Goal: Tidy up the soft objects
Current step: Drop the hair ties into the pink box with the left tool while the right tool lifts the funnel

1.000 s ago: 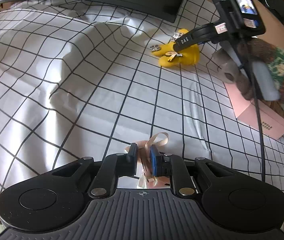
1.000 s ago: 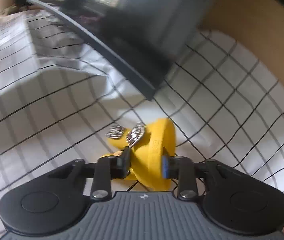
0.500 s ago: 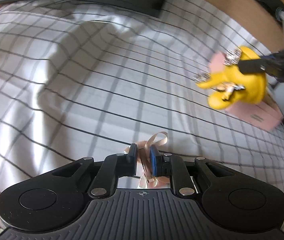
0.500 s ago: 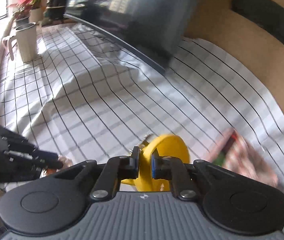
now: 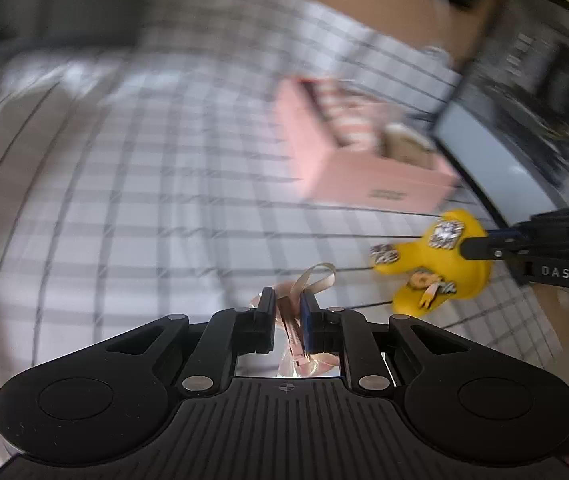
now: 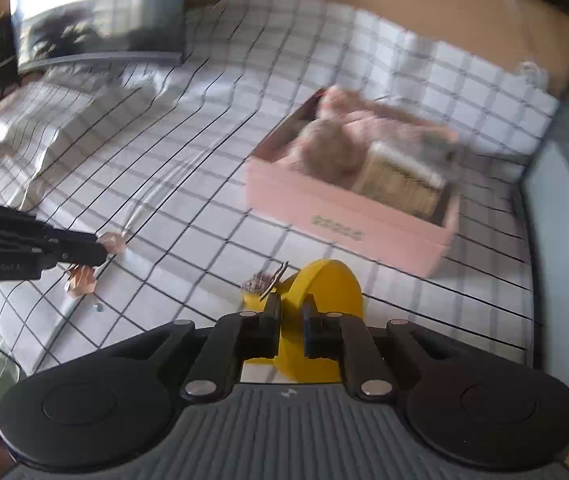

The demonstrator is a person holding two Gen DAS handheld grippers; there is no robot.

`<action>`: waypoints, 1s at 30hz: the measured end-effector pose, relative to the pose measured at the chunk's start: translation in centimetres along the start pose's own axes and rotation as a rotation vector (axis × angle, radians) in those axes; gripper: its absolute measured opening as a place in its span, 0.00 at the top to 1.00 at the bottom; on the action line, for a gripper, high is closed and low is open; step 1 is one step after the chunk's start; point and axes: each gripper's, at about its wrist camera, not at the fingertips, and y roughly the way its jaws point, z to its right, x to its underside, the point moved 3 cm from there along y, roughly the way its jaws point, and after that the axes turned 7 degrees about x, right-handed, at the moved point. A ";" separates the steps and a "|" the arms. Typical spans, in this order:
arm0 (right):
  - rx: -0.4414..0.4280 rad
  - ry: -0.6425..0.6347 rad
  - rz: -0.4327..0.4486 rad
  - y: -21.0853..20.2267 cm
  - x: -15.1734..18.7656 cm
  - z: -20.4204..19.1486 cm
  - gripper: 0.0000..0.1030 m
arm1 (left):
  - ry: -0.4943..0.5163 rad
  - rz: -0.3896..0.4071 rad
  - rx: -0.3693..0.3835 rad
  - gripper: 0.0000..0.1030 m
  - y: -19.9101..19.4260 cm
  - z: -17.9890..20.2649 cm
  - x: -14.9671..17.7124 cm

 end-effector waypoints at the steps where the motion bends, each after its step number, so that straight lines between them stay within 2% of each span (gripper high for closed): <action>1: 0.019 0.026 0.013 -0.5 0.3 0.6 0.90 | 0.042 -0.002 0.016 0.85 0.2 0.9 -0.8; 5: 0.063 0.134 0.062 -2.1 1.4 3.3 0.91 | 0.105 0.043 0.108 0.85 0.4 3.6 -5.2; 8: 0.088 0.215 0.088 -2.9 2.1 4.8 0.94 | 0.193 0.111 0.131 0.85 1.3 6.1 -10.0; 9: 0.098 0.231 0.101 -3.3 2.3 5.0 0.99 | 0.211 0.134 0.137 0.84 1.9 6.8 -11.6; 13: 0.140 0.249 0.167 -5.2 2.7 6.0 0.99 | 0.210 0.226 0.185 0.76 6.6 9.3 -17.6; 15: 0.162 0.260 0.181 -5.9 2.9 6.7 0.99 | 0.197 0.179 0.173 0.76 10.4 9.2 -19.0; 17: 0.169 0.265 0.169 -6.2 3.4 7.5 0.98 | 0.164 0.107 0.094 0.76 14.6 8.2 -19.0; 19: 0.149 0.266 0.146 -6.3 4.2 8.2 0.92 | 0.137 0.040 0.039 0.76 17.1 7.0 -18.2; 20: 0.126 0.263 0.127 -6.3 4.6 8.3 0.70 | 0.124 0.029 0.029 0.76 17.4 6.6 -17.7; 21: 0.097 0.260 0.101 -6.2 5.1 8.4 0.38 | 0.109 0.034 0.032 0.76 17.2 6.3 -17.2; 22: 0.078 0.262 0.086 -6.1 5.4 8.4 0.29 | 0.093 0.045 0.046 0.76 16.6 6.0 -16.8; 28: 0.032 0.240 0.041 -3.6 5.2 7.2 0.28 | 0.070 0.129 0.073 0.76 11.9 6.6 -15.7; 30: 0.026 0.242 0.010 -1.9 4.9 6.7 0.33 | 0.051 0.135 0.082 0.76 10.6 6.6 -14.9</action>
